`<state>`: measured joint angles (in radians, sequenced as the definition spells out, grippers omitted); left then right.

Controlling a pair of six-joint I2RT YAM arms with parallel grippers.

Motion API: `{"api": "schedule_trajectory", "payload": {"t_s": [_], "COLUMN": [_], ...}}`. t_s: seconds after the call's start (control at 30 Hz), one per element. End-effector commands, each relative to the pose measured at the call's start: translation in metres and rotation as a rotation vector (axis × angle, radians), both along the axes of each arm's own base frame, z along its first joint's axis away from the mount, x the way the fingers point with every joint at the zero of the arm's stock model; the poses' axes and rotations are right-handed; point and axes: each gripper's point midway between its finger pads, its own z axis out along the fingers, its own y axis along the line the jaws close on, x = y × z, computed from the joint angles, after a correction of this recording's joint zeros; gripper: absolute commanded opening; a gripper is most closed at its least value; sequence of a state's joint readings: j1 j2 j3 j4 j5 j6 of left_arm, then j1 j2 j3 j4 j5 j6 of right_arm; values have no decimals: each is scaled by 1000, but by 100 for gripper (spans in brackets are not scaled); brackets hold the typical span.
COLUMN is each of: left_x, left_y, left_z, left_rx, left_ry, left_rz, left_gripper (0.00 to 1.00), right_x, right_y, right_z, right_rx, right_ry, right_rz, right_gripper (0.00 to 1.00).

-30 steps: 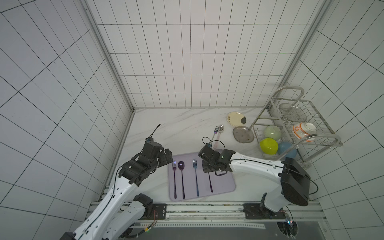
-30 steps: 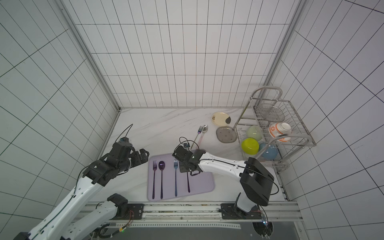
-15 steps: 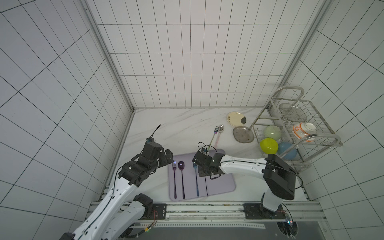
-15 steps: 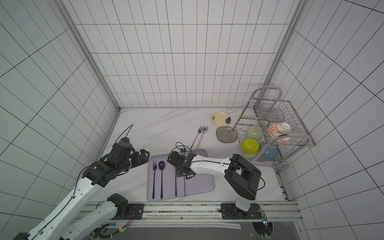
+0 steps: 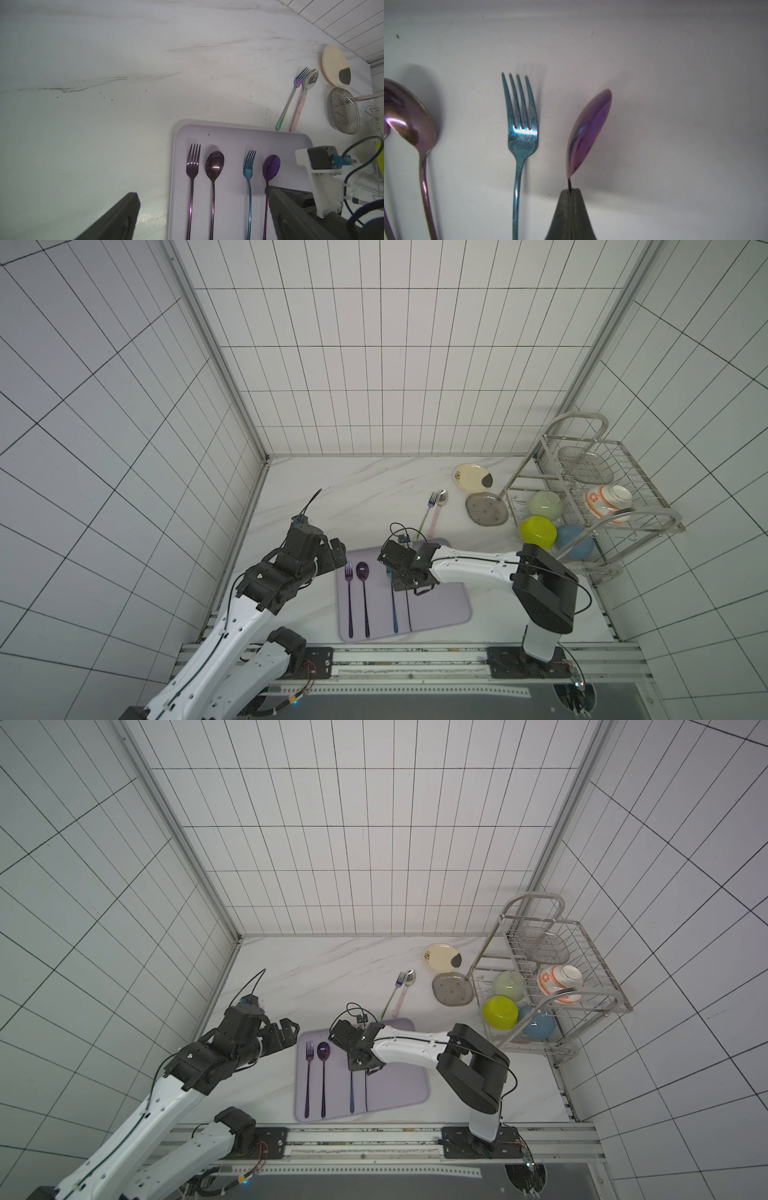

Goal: Set the spoon and fork side by side
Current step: Place the spoon on the tray.

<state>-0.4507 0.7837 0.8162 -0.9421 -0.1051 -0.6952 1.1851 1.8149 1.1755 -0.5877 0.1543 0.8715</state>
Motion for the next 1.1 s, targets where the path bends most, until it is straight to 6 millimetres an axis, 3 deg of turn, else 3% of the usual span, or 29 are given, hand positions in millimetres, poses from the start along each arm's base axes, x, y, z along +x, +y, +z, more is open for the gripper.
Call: {"api": "schedule_trajectory", "payload": {"t_s": [0.0, 0.77, 1.07], "left_x": [2, 2, 3], "left_y": [1, 2, 1], "left_z": [0, -1, -2], "left_rx": [9, 15, 16], "left_ry": [-19, -15, -11], "left_rz": [1, 5, 1], "left_gripper": [98, 99, 98], "right_x": [-4, -5, 0], "right_y": [-9, 0, 2], "right_z": [-10, -8, 8], "right_rx": [-69, -61, -40], "right_ry": [19, 35, -9], "right_rz": [3, 52, 55], "right_gripper": [0, 17, 22]}}
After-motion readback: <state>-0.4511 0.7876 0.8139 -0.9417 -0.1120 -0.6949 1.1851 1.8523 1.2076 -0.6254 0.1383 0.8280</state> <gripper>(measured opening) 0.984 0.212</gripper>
